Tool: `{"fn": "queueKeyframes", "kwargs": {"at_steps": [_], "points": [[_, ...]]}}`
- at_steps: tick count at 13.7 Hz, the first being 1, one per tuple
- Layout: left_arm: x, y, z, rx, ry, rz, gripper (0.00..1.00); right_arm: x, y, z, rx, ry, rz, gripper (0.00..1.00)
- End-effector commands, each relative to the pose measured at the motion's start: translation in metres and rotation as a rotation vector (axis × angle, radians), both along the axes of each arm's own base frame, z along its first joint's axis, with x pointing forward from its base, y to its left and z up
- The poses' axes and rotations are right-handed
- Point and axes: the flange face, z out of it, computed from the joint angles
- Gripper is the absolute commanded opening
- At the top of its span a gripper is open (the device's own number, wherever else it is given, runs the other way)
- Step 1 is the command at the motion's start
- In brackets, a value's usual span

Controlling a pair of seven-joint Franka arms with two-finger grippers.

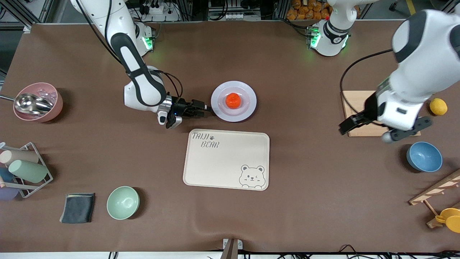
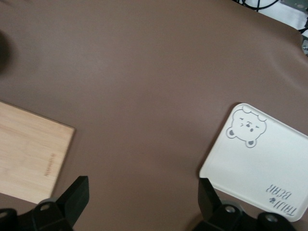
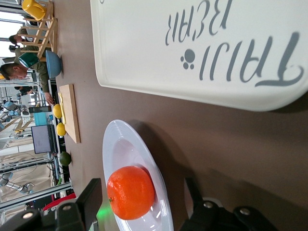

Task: Place orange and plate with both arms
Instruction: 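Release the orange and withdraw the left gripper while the right gripper reaches the plate, then grasp the rim of the white plate with the right gripper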

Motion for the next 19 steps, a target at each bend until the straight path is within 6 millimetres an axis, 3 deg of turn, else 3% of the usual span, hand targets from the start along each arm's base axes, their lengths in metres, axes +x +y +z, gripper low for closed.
{"fn": "queueKeyframes", "kwargs": {"at_steps": [1,3,5,10,19], "points": [[-0.013,0.017,0.018,0.037,-0.006,-0.115,1.00,-0.004,0.000,-0.006,-0.005,0.008,-0.024,0.75],[-0.020,0.039,0.026,0.053,0.027,-0.112,1.00,-0.006,0.000,-0.010,-0.009,0.016,-0.024,0.72],[-0.026,0.059,0.053,0.051,0.058,-0.162,1.00,-0.010,0.006,-0.013,-0.002,0.028,-0.036,0.71],[-0.035,0.095,0.071,0.073,0.044,-0.240,1.00,-0.027,0.028,-0.016,-0.021,0.035,-0.065,0.66],[-0.038,0.090,0.070,0.070,0.064,-0.248,1.00,-0.037,0.037,-0.023,-0.030,0.047,-0.074,0.57]]}}
